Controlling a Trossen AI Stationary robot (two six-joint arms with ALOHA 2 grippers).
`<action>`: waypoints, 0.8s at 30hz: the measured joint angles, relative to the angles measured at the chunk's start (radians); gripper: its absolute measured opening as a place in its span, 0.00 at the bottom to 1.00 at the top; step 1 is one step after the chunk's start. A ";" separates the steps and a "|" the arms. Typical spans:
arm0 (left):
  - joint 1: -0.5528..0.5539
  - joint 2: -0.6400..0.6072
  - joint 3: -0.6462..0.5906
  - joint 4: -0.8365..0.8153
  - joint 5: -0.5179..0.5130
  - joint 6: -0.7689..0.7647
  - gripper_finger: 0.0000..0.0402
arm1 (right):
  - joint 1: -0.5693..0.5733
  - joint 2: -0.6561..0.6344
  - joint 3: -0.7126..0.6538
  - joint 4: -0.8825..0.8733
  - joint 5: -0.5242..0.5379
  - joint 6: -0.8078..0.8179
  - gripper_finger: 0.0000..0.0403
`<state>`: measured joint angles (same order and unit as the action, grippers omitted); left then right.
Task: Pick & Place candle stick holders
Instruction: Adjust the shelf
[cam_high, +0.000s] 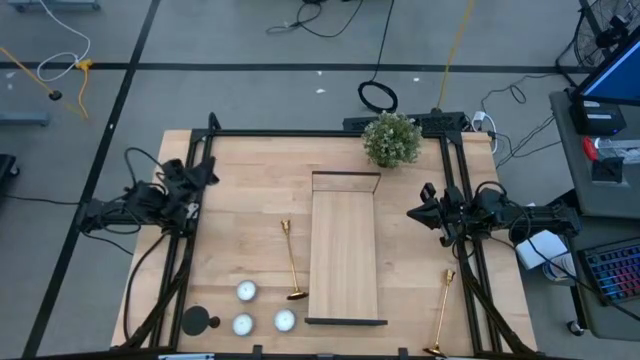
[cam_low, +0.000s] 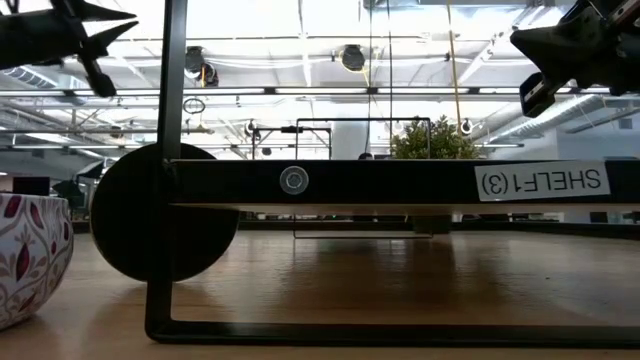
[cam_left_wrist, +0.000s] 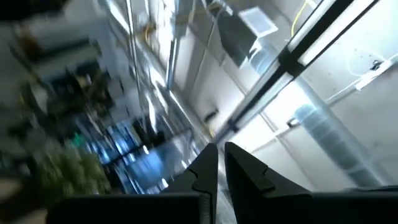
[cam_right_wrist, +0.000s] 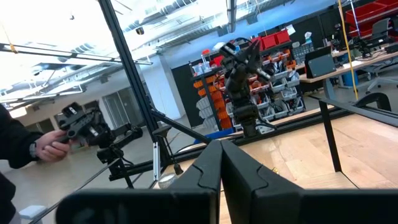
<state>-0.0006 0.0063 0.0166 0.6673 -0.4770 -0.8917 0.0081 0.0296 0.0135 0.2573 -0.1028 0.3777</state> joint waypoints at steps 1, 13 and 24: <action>0.000 0.000 0.000 -0.027 0.023 -0.043 0.08 | 0.000 0.000 0.000 0.000 0.000 0.000 0.01; 0.000 0.000 0.000 -0.081 0.244 -0.129 0.08 | 0.000 0.000 0.000 0.000 0.000 0.000 0.01; 0.000 0.084 0.072 -0.035 0.180 -0.048 0.08 | 0.000 0.000 0.000 0.000 0.000 0.000 0.01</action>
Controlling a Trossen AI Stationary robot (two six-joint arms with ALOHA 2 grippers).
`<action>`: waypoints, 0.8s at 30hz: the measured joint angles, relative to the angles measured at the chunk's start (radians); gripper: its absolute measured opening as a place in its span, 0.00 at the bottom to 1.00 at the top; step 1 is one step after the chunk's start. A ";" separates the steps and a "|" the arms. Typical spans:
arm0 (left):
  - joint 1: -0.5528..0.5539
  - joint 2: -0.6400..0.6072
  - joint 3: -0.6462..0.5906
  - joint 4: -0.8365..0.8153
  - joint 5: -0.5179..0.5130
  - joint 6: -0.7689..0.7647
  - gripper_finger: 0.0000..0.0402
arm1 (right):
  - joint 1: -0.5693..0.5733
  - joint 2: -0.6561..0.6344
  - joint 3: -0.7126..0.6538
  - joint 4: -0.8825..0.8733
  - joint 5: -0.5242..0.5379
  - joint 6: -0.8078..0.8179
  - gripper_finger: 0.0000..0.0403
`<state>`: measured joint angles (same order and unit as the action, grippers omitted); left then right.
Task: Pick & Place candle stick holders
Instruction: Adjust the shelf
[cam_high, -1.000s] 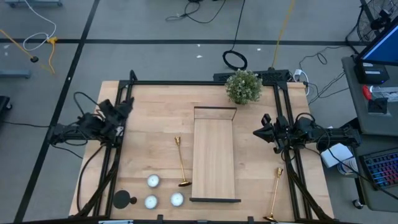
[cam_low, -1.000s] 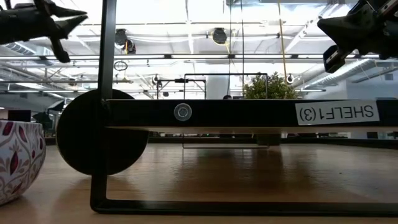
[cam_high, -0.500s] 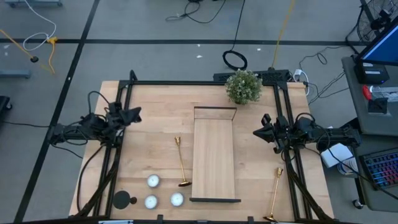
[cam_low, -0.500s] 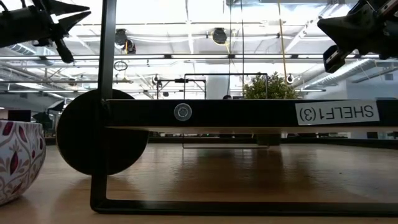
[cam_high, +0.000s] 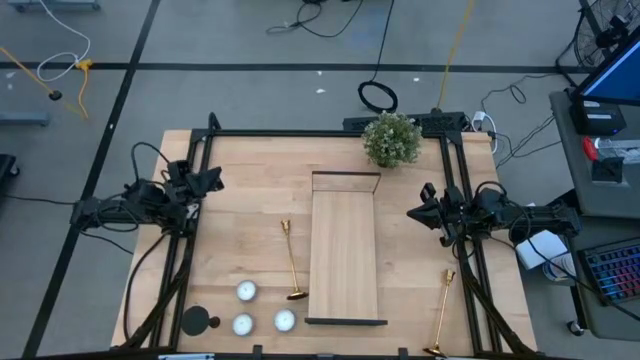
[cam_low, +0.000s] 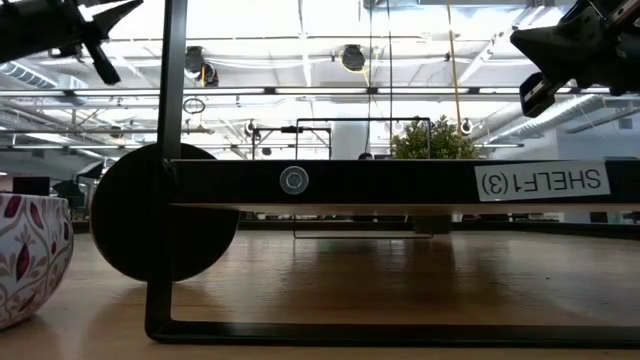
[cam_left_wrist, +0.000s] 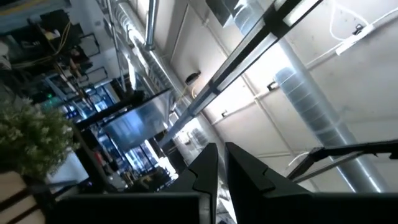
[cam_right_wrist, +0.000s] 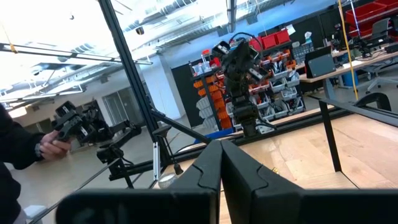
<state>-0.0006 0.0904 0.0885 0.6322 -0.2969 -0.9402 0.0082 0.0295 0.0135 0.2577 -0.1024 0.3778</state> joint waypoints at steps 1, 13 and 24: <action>0.000 0.021 0.020 0.003 -0.003 0.000 0.08 | 0.000 0.000 0.000 0.000 0.000 0.000 0.01; 0.000 0.396 0.380 -0.001 0.089 0.103 0.08 | 0.000 0.000 0.000 0.025 0.000 -0.004 0.01; 0.000 0.680 0.666 -0.013 0.178 0.316 0.08 | 0.000 0.000 0.000 0.081 0.181 0.020 0.01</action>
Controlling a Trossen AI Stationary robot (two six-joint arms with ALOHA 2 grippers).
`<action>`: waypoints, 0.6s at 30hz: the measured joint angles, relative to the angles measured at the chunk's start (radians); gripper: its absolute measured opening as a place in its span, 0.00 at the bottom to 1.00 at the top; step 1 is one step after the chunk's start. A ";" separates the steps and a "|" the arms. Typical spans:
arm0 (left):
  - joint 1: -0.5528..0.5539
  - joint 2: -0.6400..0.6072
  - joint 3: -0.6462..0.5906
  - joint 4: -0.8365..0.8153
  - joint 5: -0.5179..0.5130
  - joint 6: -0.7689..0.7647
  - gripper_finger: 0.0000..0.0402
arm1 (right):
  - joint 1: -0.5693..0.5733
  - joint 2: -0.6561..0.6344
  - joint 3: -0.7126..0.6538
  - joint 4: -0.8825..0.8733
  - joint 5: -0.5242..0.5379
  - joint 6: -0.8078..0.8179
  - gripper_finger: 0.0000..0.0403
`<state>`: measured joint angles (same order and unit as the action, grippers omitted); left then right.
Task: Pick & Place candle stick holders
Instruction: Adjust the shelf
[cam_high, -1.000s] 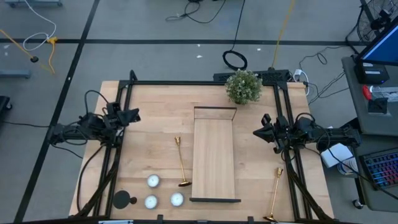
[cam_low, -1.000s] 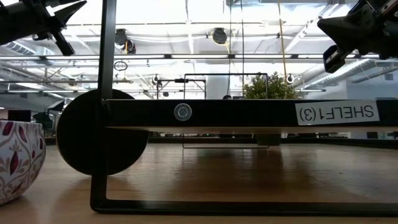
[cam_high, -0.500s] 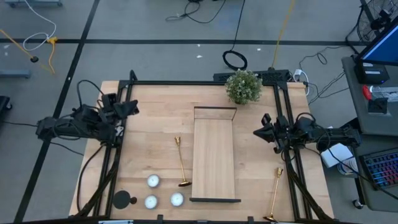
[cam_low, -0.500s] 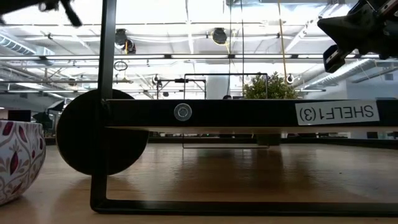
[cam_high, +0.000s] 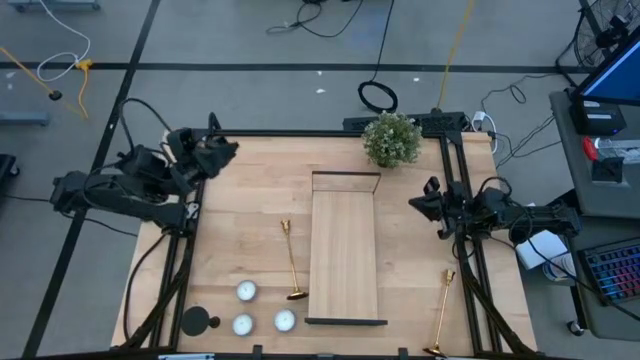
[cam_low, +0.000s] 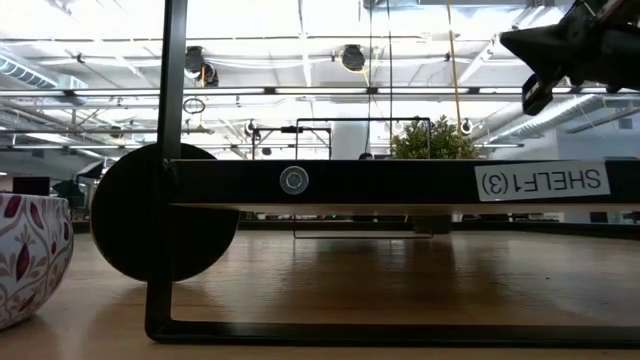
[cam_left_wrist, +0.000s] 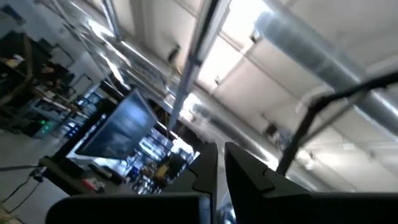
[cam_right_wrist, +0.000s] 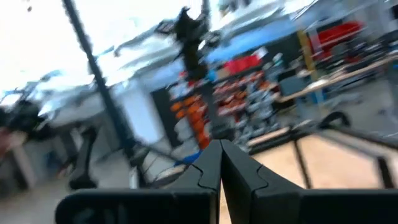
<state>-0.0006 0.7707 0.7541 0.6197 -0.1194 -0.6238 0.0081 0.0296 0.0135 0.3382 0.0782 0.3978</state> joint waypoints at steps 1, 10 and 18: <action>0.000 0.020 0.015 -0.004 0.028 0.011 0.08 | 0.000 0.000 0.000 0.020 0.026 0.016 0.01; -0.001 0.111 0.154 -0.243 0.279 -0.018 0.08 | 0.000 0.000 0.000 0.286 0.293 0.113 0.01; 0.013 0.122 0.204 -0.646 0.311 -0.063 0.08 | 0.000 0.000 0.000 0.320 0.451 0.114 0.01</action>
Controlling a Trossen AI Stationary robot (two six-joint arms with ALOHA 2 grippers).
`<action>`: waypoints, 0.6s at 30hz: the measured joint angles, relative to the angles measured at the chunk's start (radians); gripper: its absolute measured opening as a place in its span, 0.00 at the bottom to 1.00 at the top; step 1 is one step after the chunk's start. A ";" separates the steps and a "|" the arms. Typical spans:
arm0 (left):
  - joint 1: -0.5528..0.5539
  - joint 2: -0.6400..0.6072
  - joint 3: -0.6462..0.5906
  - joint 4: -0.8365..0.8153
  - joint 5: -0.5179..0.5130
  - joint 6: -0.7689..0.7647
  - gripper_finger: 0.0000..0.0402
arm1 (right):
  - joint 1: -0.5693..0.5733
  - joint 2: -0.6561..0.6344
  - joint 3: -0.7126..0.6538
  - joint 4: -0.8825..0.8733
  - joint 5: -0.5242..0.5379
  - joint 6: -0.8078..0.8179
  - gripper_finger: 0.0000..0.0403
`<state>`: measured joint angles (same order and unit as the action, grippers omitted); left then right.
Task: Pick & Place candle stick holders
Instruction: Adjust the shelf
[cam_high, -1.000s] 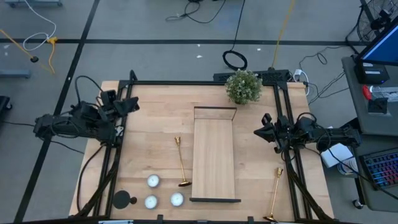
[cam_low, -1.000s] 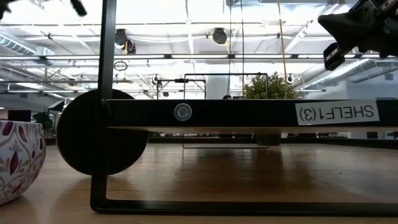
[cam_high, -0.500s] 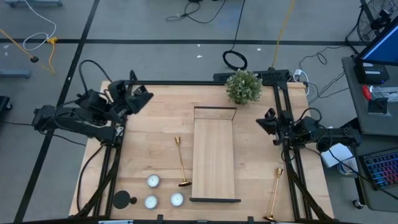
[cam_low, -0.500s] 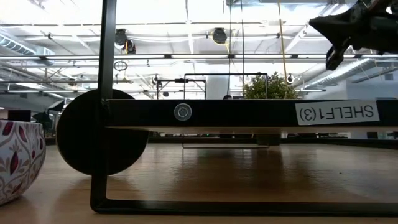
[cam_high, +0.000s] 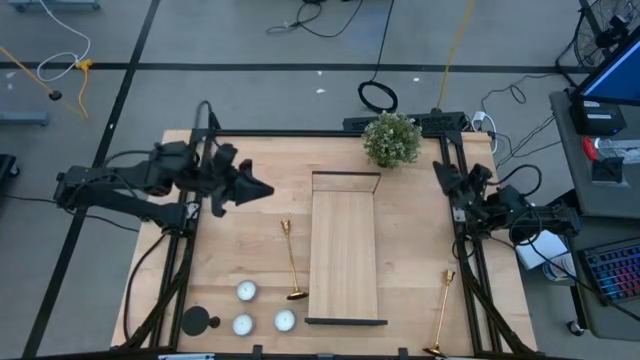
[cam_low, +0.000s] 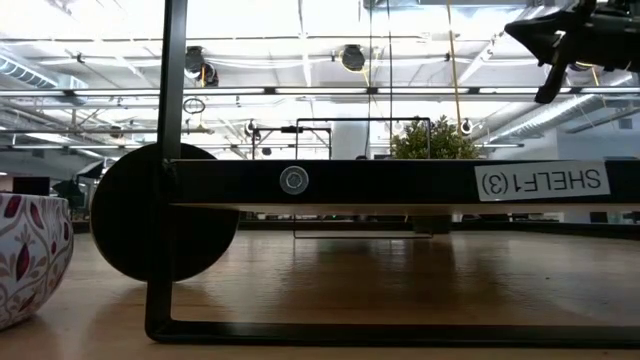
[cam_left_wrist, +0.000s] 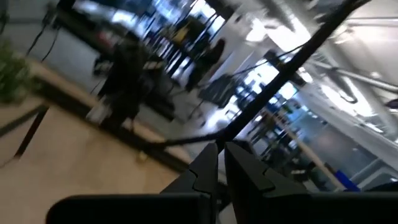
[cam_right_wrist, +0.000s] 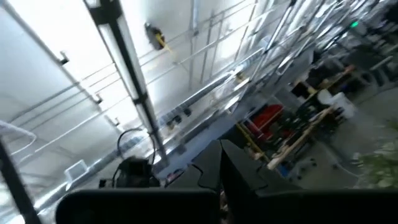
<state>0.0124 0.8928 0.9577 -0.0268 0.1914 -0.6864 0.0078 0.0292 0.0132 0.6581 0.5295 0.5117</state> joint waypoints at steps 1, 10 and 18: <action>0.000 0.000 0.000 -0.023 0.000 -0.006 0.08 | 0.000 0.000 0.000 0.004 0.012 0.000 0.01; -0.002 0.003 0.001 -0.192 -0.024 -0.009 0.08 | 0.000 0.000 0.000 0.121 0.022 0.018 0.01; 0.013 0.054 0.000 -0.270 -0.045 0.002 0.08 | 0.000 0.000 0.007 0.216 -0.119 0.160 0.01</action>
<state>0.0250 0.9468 0.9581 -0.2963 0.1467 -0.6844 0.0078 0.0292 0.0203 0.8742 0.4105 0.6718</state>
